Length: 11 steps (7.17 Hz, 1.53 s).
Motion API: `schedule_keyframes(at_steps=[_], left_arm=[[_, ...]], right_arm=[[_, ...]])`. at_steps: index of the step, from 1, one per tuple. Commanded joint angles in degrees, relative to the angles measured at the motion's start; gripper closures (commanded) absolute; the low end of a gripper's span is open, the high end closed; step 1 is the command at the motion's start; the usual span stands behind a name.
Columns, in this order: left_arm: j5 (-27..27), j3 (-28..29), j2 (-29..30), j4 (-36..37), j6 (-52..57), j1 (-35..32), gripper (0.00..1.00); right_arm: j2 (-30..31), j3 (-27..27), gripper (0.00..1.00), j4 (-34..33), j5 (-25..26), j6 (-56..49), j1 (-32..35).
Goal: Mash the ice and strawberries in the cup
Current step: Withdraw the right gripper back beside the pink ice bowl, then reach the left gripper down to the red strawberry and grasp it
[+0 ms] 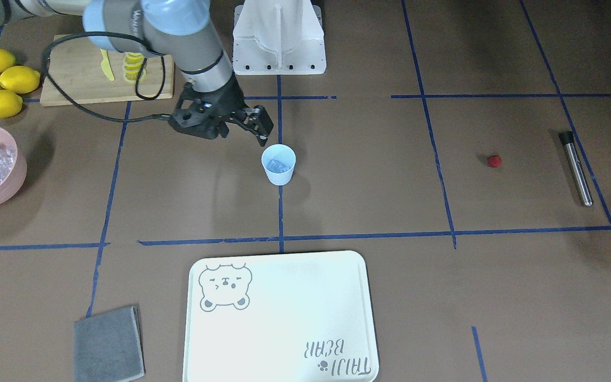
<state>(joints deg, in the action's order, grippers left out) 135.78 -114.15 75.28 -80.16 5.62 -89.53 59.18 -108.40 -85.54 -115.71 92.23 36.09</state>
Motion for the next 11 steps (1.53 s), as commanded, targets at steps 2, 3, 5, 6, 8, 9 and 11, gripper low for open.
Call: schedule_keyframes(at_steps=[2, 3, 5, 6, 8, 9, 11], left_arm=[[2.4, -0.1, 0.3, -7.0, -4.3, 4.8, 0.0], [2.6, -0.1, 0.7, -10.3, -5.7, 7.7, 0.0], [1.9, 0.7, 1.8, -19.2, -19.3, 19.0, 0.0], [1.7, 2.4, 2.3, -24.5, -25.3, 22.6, 0.0], [-3.5, 4.5, 6.7, -27.8, -39.6, 30.5, 0.0], [-10.1, 4.8, 8.5, -27.9, -45.7, 36.1, 0.0], [-11.7, 10.9, 12.7, -32.4, -51.7, 38.4, 0.0]], right_arm=[[22.2, -14.1, 0.0, 0.0, -7.9, -19.3, 10.4], [28.6, -16.8, 0.0, 0.0, -9.0, -26.4, 13.8], [38.3, -17.5, 0.0, 0.2, -13.6, -43.5, 23.5], [42.3, -16.9, 0.0, 0.1, -14.2, -53.0, 26.4], [46.9, -14.7, 0.0, 0.0, -14.5, -66.7, 33.0], [47.5, -13.4, 0.0, -0.1, -14.5, -70.8, 35.4], [47.5, -12.5, 0.0, 0.1, -14.5, -72.6, 36.3]])
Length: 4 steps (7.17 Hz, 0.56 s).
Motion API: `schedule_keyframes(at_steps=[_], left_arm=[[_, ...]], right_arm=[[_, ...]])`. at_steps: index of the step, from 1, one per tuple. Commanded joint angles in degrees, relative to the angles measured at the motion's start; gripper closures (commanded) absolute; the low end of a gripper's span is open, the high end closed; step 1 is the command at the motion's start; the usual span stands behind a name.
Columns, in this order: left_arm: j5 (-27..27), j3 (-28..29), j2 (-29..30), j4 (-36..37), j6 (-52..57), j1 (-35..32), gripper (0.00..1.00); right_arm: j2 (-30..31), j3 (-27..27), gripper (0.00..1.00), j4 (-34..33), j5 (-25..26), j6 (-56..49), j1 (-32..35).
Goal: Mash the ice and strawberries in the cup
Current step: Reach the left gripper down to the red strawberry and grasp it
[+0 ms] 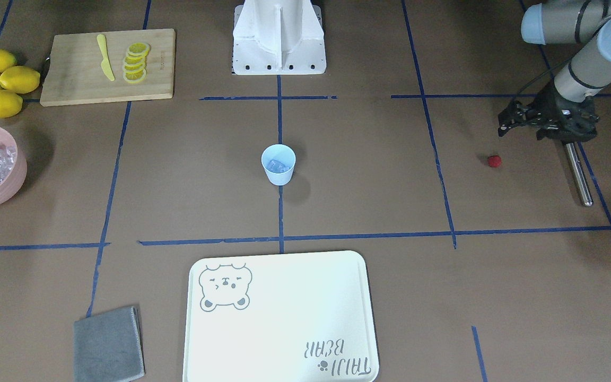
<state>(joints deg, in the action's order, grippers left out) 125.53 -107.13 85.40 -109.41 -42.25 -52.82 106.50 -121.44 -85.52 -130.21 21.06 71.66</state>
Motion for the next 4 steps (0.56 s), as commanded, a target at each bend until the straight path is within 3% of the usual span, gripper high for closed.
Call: schedule_keyframes(at_steps=[1, 4], left_arm=[[-1.7, 8.6, 4.3, -7.7, -6.1, 2.7, 0.0], [-1.9, 11.0, 4.3, -11.0, -7.9, 4.1, 0.0]], right_arm=[[0.2, 0.5, 0.0, 0.1, 0.0, -1.5, 0.8], [-0.2, 0.5, 0.0, 0.1, 0.0, -1.3, 0.7]])
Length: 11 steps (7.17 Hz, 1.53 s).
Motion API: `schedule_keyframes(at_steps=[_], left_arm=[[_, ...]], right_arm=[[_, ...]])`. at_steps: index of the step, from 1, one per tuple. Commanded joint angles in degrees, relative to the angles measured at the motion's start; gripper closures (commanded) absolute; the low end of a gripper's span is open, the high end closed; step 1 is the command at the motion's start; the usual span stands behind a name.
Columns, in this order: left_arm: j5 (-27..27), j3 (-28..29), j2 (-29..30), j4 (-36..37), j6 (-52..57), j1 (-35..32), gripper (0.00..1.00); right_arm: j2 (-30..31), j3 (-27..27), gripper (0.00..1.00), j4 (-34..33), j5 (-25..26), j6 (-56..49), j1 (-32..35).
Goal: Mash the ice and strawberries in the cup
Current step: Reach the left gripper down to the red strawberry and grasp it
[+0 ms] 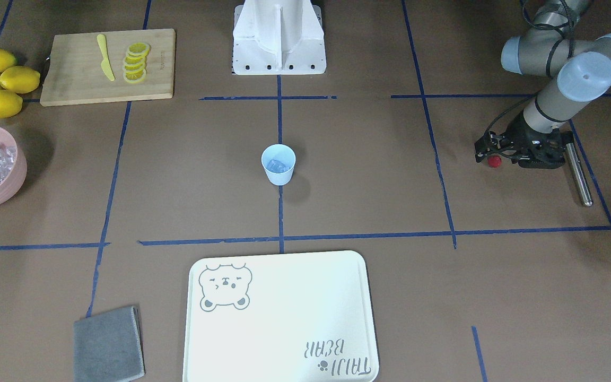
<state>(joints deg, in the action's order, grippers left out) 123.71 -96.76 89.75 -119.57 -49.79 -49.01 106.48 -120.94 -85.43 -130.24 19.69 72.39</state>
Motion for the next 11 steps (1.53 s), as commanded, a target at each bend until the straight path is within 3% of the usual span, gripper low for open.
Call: schedule_keyframes(at_steps=[1, 4, 5, 6, 8, 11], left_arm=[[0.0, 0.9, -0.1, -0.8, -0.3, 0.3, 0.0], [0.0, 1.0, -0.5, -0.9, -0.2, 0.4, 0.0], [0.0, 1.0, -0.5, -0.8, -0.2, 0.4, 0.03], [0.0, 1.0, -0.6, -0.8, -0.2, 0.4, 0.12], [0.0, 1.0, -0.6, -0.8, -0.3, 0.4, 0.41], [0.1, 0.9, -0.5, -0.6, -0.4, 0.4, 0.92]], right_arm=[[-0.3, 0.0, 0.0, 0.0, 0.1, 0.2, -0.1], [-0.6, 0.4, 0.0, 0.0, 0.1, 0.6, -0.1], [-0.7, 0.4, 0.0, 0.0, 0.1, 0.6, -0.1], [-0.7, 0.4, 0.0, 0.0, 0.0, 0.7, -0.1], [-0.7, 0.4, 0.0, 0.0, 0.0, 0.7, -0.1], [-0.8, 0.4, 0.0, 0.0, -0.9, 0.7, -0.1]])
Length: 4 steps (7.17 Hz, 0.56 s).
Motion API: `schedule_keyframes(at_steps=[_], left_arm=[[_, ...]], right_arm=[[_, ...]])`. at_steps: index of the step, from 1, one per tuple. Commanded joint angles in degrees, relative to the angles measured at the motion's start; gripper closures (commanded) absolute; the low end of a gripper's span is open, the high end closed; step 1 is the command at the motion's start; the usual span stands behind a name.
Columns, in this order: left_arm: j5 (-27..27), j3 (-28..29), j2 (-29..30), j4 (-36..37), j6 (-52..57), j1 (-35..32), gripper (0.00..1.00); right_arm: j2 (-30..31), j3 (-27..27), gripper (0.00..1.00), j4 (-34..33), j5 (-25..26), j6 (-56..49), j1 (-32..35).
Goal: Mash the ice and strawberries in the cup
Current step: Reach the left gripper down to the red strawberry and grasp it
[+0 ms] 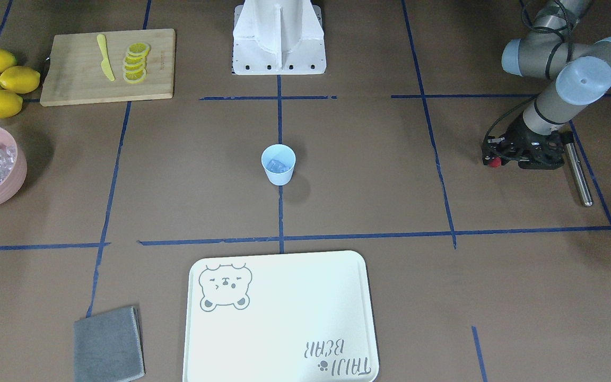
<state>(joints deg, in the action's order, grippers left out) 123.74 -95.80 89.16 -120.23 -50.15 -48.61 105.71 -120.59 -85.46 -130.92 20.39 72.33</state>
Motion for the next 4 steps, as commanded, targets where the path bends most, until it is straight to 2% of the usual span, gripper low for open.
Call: schedule_keyframes(at_steps=[1, 2, 3, 4], left_arm=[[0.6, -1.1, 0.2, 0.3, -0.3, 0.0, 1.0], [2.5, -4.7, 0.7, 0.6, -0.9, 0.0, 1.0], [7.7, -7.0, 3.7, 0.8, -7.2, 0.3, 1.0], [9.2, -7.2, 10.4, 0.7, -15.5, 0.5, 1.0]], right_arm=[[-0.1, -0.1, 0.0, -0.1, -0.2, 0.0, 0.0], [-0.1, -0.3, 0.0, -0.1, -0.2, 0.0, 0.0], [-0.1, -0.4, 0.0, -0.1, -0.3, 0.0, 0.0], [-0.2, -0.4, 0.0, -0.1, -0.4, 0.0, 0.0]])
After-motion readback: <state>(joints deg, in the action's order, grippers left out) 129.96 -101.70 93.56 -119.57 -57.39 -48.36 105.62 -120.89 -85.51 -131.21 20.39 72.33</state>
